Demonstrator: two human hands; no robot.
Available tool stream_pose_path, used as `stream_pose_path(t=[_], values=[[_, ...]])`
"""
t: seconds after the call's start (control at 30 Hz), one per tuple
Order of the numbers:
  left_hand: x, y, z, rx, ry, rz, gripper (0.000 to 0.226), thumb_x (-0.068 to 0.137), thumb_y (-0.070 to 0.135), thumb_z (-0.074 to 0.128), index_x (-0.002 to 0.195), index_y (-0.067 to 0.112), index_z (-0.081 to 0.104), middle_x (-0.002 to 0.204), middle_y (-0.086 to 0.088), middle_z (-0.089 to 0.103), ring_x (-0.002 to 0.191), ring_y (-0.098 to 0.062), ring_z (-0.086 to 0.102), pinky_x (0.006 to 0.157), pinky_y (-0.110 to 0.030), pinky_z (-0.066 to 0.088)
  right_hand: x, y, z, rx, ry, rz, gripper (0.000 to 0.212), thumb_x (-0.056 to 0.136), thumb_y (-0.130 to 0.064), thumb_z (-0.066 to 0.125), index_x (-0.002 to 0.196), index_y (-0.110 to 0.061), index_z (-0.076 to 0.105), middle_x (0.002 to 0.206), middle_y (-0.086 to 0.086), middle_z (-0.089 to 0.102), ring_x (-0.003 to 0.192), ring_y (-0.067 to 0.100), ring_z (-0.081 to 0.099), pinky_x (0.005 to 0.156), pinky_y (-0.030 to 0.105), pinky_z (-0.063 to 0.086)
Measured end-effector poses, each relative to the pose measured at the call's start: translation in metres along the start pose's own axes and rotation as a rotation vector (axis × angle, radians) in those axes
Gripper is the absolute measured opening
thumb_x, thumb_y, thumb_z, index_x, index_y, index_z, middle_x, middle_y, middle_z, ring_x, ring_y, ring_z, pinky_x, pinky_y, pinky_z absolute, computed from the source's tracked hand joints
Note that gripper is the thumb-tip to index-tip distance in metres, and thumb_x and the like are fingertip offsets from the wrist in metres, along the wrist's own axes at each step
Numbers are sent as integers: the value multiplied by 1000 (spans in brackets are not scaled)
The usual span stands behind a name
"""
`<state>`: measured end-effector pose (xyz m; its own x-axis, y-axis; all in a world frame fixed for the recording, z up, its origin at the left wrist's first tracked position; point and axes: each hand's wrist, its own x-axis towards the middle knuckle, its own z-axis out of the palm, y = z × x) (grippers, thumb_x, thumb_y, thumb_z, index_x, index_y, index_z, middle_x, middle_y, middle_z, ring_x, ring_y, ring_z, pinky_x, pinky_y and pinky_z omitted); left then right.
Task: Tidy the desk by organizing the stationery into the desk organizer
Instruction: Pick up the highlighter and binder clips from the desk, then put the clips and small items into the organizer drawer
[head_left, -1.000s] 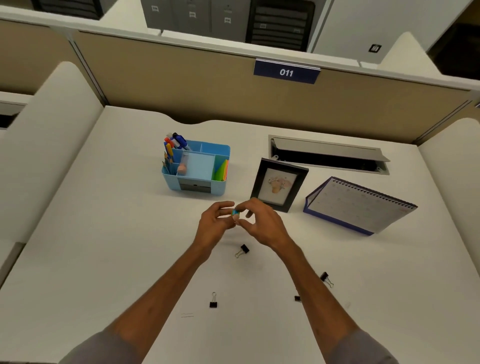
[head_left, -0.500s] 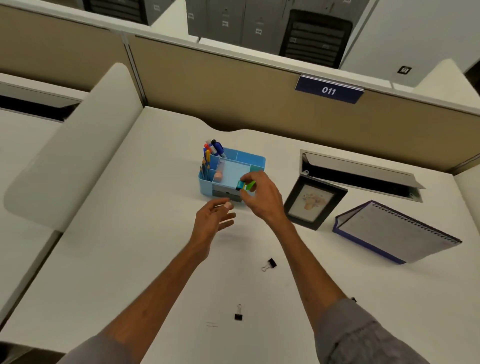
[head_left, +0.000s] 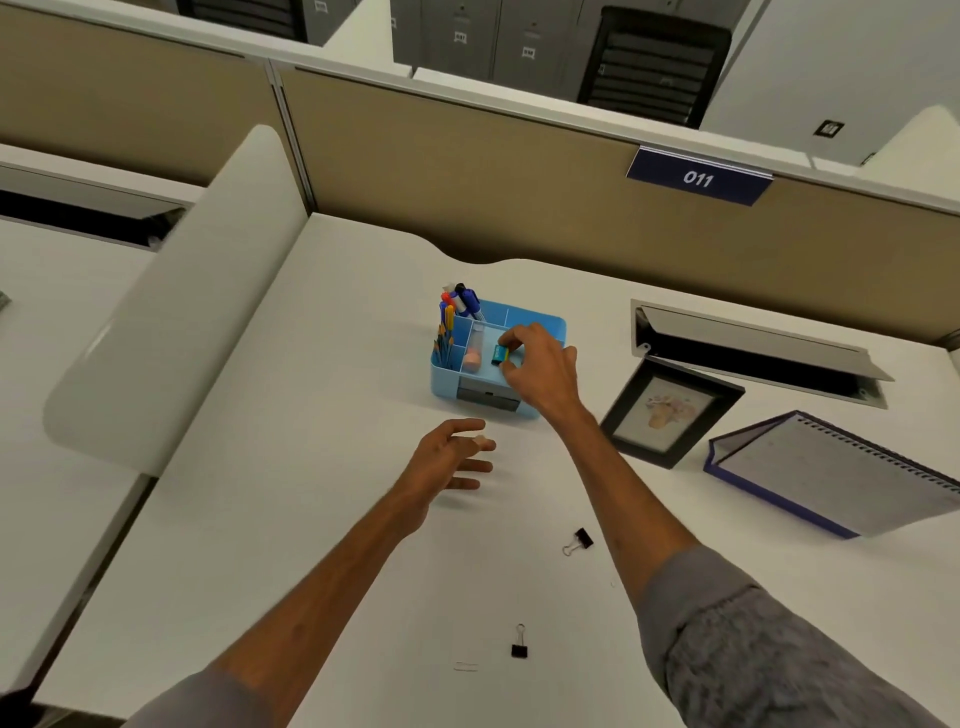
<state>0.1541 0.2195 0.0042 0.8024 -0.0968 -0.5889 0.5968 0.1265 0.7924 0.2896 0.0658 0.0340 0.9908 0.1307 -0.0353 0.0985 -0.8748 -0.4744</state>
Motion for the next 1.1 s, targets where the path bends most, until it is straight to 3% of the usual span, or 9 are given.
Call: stream_pose_path(t=[0.2,0.3,0.37,0.47,0.6,0.7,0.9,1.03,1.1], values=[[8,0,-1,21,-27,-7,35,105,33,64,139,27,61,121,2,77,102,-19,78,76,-31,64,-14,-2,3,85,115,-33,32,94,-20,76,124,-22,67,136,2,60,128,20,53,103,35,38],[14,0,2,-7,30,-12,30,106,25,62,136,25,64,120,0,77,101,-20,77,75,-31,64,-46,-9,12,299,335,19,17,96,-13,72,111,-20,71,119,-1,67,115,11,58,97,28,49],[19,-2,2,-42,103,-18,29,107,18,59,134,23,66,118,-2,78,101,-22,77,78,-34,64,-70,-16,24,562,385,160,11,97,-10,70,104,-19,72,110,-5,70,107,6,62,91,22,54],[25,-8,-1,-99,208,-34,27,106,14,58,129,22,69,117,-5,78,99,-24,77,81,-38,65,-94,-23,48,956,297,492,16,97,-7,68,96,-21,76,99,-4,75,98,8,68,85,26,57],[27,-12,-3,-118,273,-21,27,106,11,58,128,19,70,116,-7,77,99,-27,76,78,-36,64,-98,-22,66,1163,184,788,18,97,-4,64,98,-14,78,99,5,78,100,25,72,87,34,60],[27,-14,-4,-105,302,5,27,106,9,56,127,18,71,113,-6,78,98,-26,76,78,-35,64,-91,-23,69,1272,151,891,15,95,-5,66,99,-12,79,100,8,79,96,22,72,80,29,59],[30,-16,-3,-110,338,31,32,104,7,50,120,20,75,107,-5,80,96,-27,77,83,-40,65,-82,-26,64,1711,21,1023,26,91,-5,70,116,-8,77,105,8,78,93,18,69,83,29,54],[35,-17,-4,-84,387,122,23,105,14,60,124,22,70,119,-6,76,99,-23,75,80,-38,64,-77,-27,65,1777,25,1054,24,91,-2,69,113,-8,76,101,7,76,95,19,68,85,30,53],[36,-17,-6,-30,472,226,36,104,11,62,135,28,59,130,-2,69,104,-20,71,82,-38,63,-75,-30,65,1798,31,1081,23,90,1,69,110,-7,75,100,8,75,92,19,67,82,30,54]])
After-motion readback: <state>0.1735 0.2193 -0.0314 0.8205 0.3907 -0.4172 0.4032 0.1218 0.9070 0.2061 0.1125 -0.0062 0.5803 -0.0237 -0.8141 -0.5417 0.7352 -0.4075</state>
